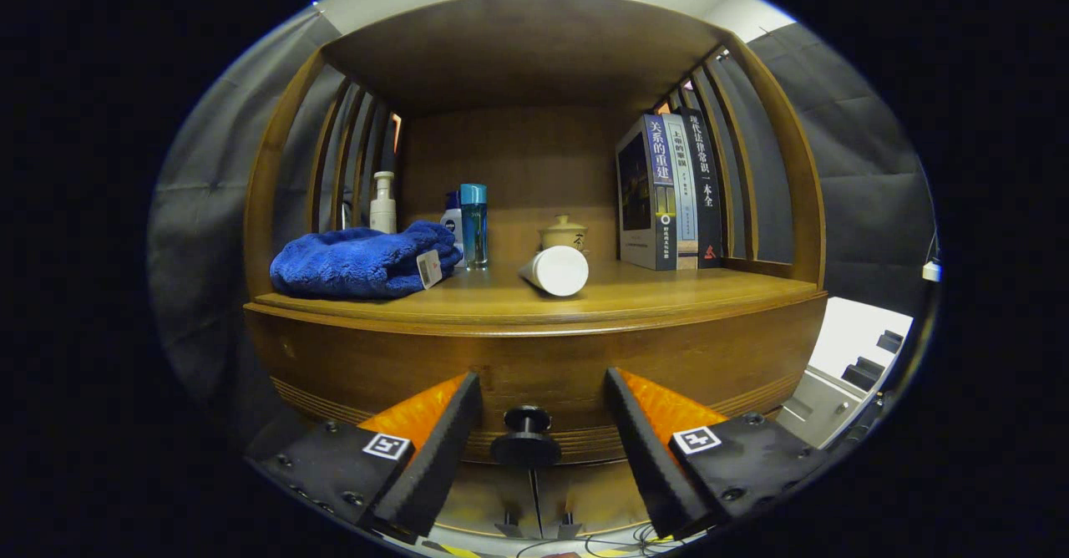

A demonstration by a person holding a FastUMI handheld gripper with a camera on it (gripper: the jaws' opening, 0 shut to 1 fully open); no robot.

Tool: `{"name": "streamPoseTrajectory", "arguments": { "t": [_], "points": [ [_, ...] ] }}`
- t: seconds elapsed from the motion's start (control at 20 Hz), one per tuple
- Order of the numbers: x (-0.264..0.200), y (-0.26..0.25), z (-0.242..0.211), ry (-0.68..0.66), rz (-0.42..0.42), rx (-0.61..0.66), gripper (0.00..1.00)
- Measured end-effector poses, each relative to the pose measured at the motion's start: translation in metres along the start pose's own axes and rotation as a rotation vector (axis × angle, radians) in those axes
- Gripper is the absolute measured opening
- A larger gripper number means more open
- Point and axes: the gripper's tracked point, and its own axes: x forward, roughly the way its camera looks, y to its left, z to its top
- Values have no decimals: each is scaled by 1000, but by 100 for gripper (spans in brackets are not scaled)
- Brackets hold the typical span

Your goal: Pull open the drawer, take out the items inside it, and place them on the countertop above the cabinet.

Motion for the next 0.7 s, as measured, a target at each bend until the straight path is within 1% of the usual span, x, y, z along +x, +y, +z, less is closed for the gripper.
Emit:
{"name": "streamPoseTrajectory", "arguments": {
  "t": [0.15, 0.25, 0.35, 0.55, 0.7],
  "points": [
    [-2, -3, 2, 27, 8, 33, 98],
    [-10, -8, 18, 3, 26, 72, 98],
    [-20, -33, 38, -27, 7, 93, 98],
    [-40, -91, 76, -60, -36, 59, 98],
    [-57, -130, 112, -91, -82, 58, 98]
  ]
}}
